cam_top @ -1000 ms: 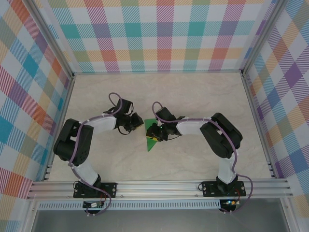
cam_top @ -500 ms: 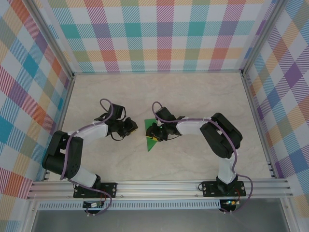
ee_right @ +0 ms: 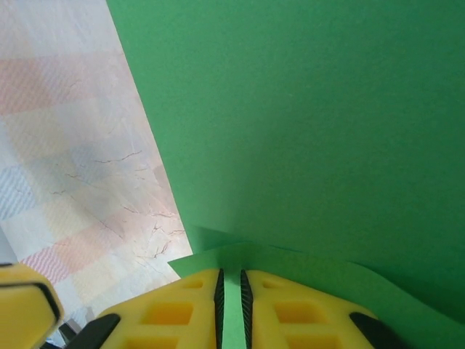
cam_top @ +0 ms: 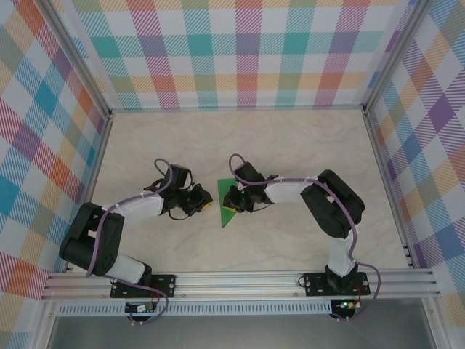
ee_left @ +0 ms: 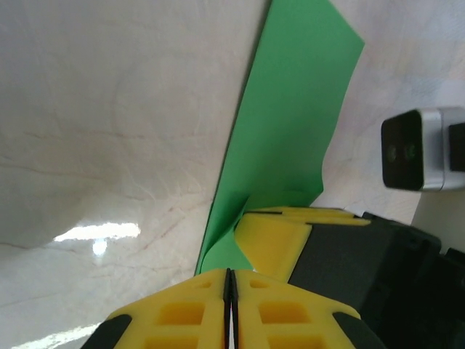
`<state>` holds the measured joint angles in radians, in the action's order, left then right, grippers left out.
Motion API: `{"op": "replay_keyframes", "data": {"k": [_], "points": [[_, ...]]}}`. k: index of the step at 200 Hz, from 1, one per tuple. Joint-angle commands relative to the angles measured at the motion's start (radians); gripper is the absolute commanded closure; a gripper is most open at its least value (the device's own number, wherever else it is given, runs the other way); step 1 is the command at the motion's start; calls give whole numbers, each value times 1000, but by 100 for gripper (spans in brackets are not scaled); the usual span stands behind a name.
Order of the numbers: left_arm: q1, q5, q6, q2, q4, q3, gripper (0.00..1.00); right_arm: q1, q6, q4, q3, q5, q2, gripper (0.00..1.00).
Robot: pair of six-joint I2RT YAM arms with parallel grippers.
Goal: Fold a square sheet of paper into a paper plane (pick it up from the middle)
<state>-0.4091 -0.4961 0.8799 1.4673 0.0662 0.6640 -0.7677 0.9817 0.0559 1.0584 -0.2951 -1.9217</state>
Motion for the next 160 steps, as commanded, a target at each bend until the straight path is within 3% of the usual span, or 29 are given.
{"op": "replay_keyframes", "data": {"k": [1, 48, 89, 160], "points": [[-30, -15, 35, -22, -31, -18, 90, -7, -10, 59, -23, 41, -26, 85], [-108, -15, 87, 8, -86, -32, 93, -7, -12, 67, -17, 40, -31, 95], [-164, -6, 113, 33, -107, -62, 100, -7, -8, 65, -18, 37, -34, 96], [-201, -4, 141, 72, -155, -92, 100, -7, 0, 50, -18, 25, -33, 96]]}}
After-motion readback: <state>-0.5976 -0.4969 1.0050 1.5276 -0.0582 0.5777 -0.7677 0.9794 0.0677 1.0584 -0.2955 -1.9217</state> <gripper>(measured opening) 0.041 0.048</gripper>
